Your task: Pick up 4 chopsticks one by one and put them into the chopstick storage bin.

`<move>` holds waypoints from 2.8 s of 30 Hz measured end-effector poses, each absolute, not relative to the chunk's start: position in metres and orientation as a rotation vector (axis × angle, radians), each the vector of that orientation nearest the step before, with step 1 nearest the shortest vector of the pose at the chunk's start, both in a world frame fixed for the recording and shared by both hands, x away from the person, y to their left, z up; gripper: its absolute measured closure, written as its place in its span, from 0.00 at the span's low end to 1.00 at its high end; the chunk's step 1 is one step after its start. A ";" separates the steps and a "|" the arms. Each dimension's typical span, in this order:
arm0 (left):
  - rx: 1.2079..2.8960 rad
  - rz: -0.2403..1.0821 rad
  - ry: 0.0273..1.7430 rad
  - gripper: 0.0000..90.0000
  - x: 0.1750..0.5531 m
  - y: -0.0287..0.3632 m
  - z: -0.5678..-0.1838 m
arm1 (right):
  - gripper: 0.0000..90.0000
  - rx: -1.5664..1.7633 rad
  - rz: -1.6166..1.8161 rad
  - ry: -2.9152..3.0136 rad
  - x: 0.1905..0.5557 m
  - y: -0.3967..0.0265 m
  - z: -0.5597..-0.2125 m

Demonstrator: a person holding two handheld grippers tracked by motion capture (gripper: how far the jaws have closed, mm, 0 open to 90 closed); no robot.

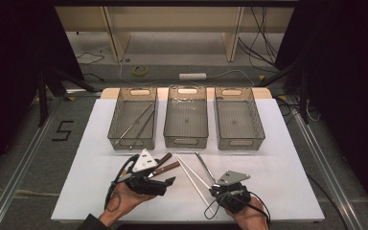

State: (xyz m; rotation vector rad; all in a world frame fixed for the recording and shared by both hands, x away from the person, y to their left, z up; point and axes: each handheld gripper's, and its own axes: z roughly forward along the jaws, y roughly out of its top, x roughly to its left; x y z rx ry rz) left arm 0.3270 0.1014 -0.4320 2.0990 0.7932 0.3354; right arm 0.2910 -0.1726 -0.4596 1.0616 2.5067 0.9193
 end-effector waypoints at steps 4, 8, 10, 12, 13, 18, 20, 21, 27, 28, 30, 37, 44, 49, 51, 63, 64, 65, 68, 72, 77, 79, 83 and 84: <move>2.200 0.314 0.711 0.23 0.340 0.079 -0.437 | 0.94 1.036 0.909 2.527 0.291 -0.172 -0.457; 2.292 0.307 0.632 0.25 0.351 0.061 -0.447 | 0.94 1.030 0.897 2.537 0.292 -0.172 -0.456; 2.329 0.316 0.586 0.26 0.356 0.052 -0.451 | 0.94 1.023 0.895 2.540 0.293 -0.173 -0.456; 2.366 0.313 0.545 0.27 0.359 0.043 -0.454 | 0.94 1.023 0.898 2.540 0.293 -0.174 -0.455; 2.378 0.316 0.525 0.27 0.361 0.039 -0.455 | 0.94 1.024 0.899 2.541 0.293 -0.174 -0.455; 2.444 0.325 0.426 0.33 0.365 0.025 -0.463 | 0.94 1.006 0.888 2.553 0.294 -0.175 -0.454; 2.456 0.333 0.406 0.36 0.367 0.022 -0.464 | 0.94 1.002 0.884 2.553 0.294 -0.175 -0.453; 2.457 0.341 0.401 0.37 0.367 0.021 -0.466 | 0.94 1.001 0.884 2.552 0.293 -0.175 -0.453; 2.502 0.365 0.326 0.43 0.369 0.014 -0.470 | 0.94 0.995 0.879 2.559 0.294 -0.175 -0.452; 2.505 0.369 0.319 0.44 0.369 0.013 -0.470 | 0.94 0.995 0.878 2.560 0.294 -0.175 -0.451; 2.500 0.374 0.315 0.46 0.369 0.012 -0.470 | 0.94 0.994 0.883 2.558 0.294 -0.175 -0.451; 2.518 0.398 0.246 0.52 0.367 0.007 -0.471 | 0.94 0.986 0.884 2.565 0.294 -0.175 -0.449; 2.517 0.443 0.149 0.62 0.363 0.005 -0.469 | 0.94 0.972 0.894 2.578 0.297 -0.178 -0.446; 2.536 0.511 0.052 0.69 0.359 0.003 -0.464 | 0.94 0.956 0.895 2.594 0.300 -0.182 -0.445; 2.545 0.534 0.013 0.71 0.358 0.002 -0.461 | 0.94 0.956 0.903 2.592 0.302 -0.184 -0.444; 2.597 0.551 -0.152 0.87 0.348 0.003 -0.447 | 0.91 0.897 0.996 2.604 0.313 -0.200 -0.435; 2.610 0.537 -0.179 0.89 0.347 0.004 -0.446 | 0.89 0.899 1.008 2.601 0.314 -0.202 -0.434; 2.611 0.526 -0.191 0.92 0.345 0.003 -0.446 | 0.84 0.903 1.028 2.582 0.316 -0.204 -0.432; 2.629 0.520 -0.197 0.94 0.342 0.002 -0.443 | 0.74 0.918 1.132 2.551 0.321 -0.210 -0.424; 2.639 0.532 -0.163 0.94 0.344 0.004 -0.437 | 0.62 0.925 1.244 2.451 0.319 -0.215 -0.413; 2.638 0.531 -0.058 0.94 0.351 0.010 -0.430 | 0.54 0.933 1.311 2.351 0.314 -0.218 -0.405; 2.634 0.523 -0.005 0.94 0.354 0.013 -0.428 | 0.51 0.933 1.326 2.323 0.313 -0.218 -0.404; 2.607 0.505 0.108 0.94 0.362 0.021 -0.424 | 0.47 0.944 1.320 2.287 0.308 -0.217 -0.404; 2.600 0.500 0.139 0.94 0.363 0.024 -0.422 | 0.46 0.947 1.319 2.283 0.306 -0.217 -0.404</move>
